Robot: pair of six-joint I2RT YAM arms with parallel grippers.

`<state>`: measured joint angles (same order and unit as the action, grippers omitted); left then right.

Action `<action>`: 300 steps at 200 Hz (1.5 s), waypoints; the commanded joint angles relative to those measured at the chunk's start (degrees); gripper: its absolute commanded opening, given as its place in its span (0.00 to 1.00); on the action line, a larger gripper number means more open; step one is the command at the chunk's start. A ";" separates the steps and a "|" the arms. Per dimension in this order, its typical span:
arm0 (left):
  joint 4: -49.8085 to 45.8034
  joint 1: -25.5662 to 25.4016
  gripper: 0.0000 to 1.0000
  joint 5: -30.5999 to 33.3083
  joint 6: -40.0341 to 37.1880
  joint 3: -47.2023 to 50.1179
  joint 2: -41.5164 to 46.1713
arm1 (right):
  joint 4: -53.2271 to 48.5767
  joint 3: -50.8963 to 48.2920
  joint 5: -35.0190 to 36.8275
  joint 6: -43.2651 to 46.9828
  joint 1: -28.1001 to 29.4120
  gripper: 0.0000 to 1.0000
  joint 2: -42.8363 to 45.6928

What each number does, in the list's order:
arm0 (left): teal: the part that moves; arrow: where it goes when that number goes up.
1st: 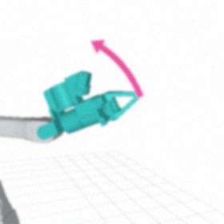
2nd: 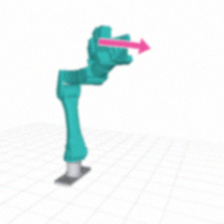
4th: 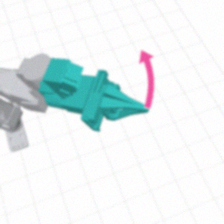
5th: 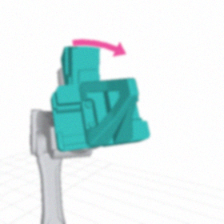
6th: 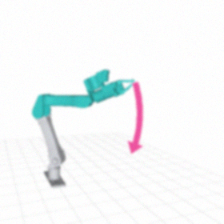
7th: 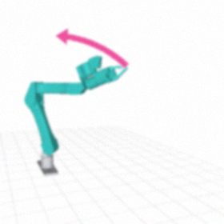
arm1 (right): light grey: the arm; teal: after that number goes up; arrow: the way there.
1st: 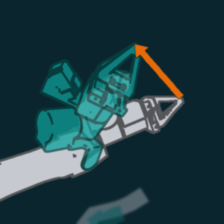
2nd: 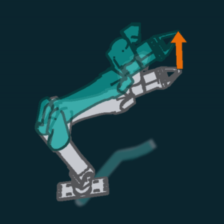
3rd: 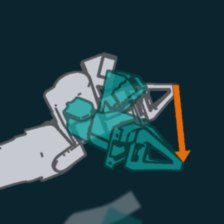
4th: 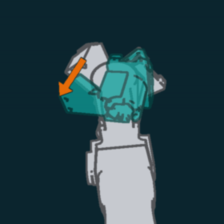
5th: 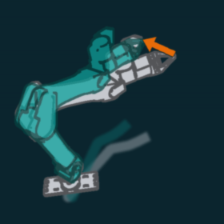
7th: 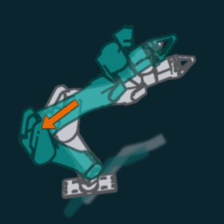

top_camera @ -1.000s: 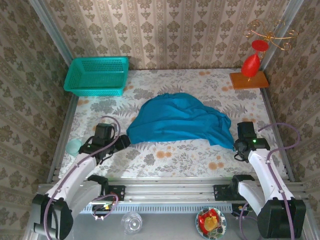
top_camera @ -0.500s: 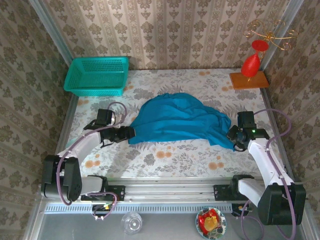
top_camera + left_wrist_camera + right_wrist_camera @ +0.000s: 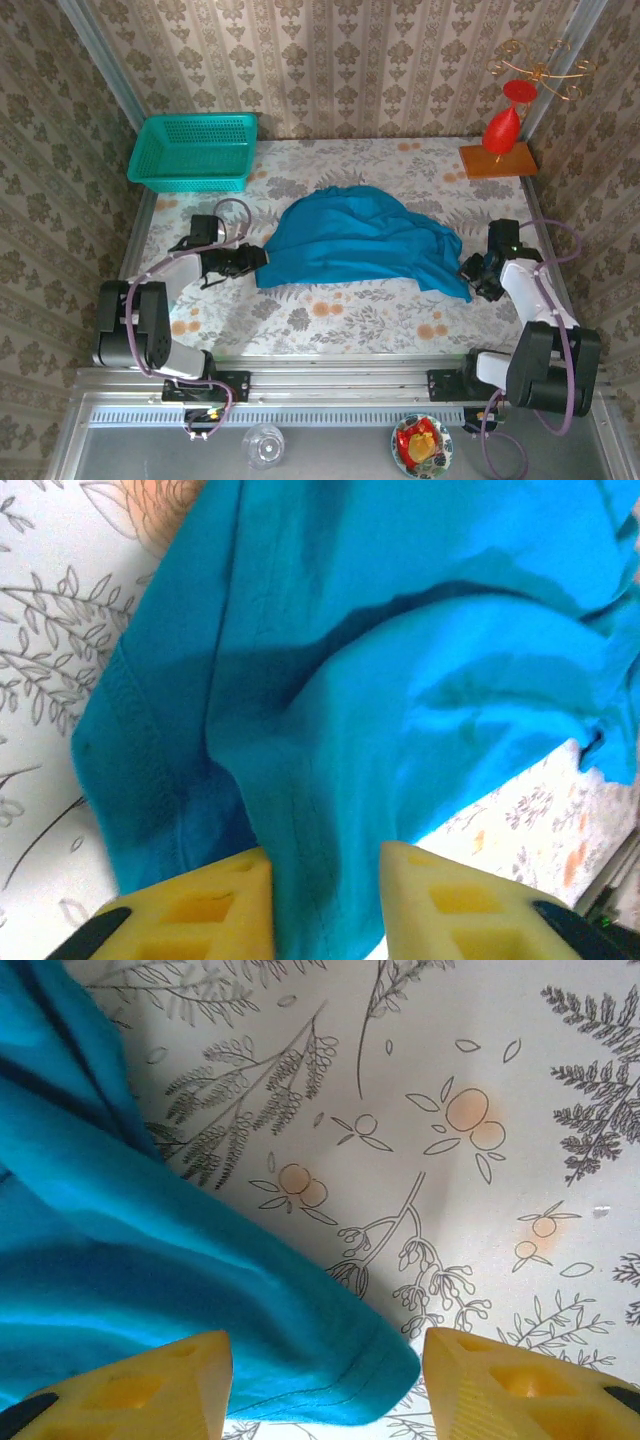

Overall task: Fold the inside-out t-shirt
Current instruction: Turn over the T-shirt at the center of the table.

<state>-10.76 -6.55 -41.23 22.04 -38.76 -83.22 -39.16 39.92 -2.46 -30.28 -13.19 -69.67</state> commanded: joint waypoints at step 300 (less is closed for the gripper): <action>-4.35 1.71 0.00 10.64 -2.09 -2.54 4.23 | -7.52 1.65 14.48 -7.06 15.62 0.49 -5.73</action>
<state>-14.11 -4.47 -31.18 20.86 -39.83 -78.81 -45.65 43.27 9.69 -36.03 3.11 -75.61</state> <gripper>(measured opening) 0.050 0.497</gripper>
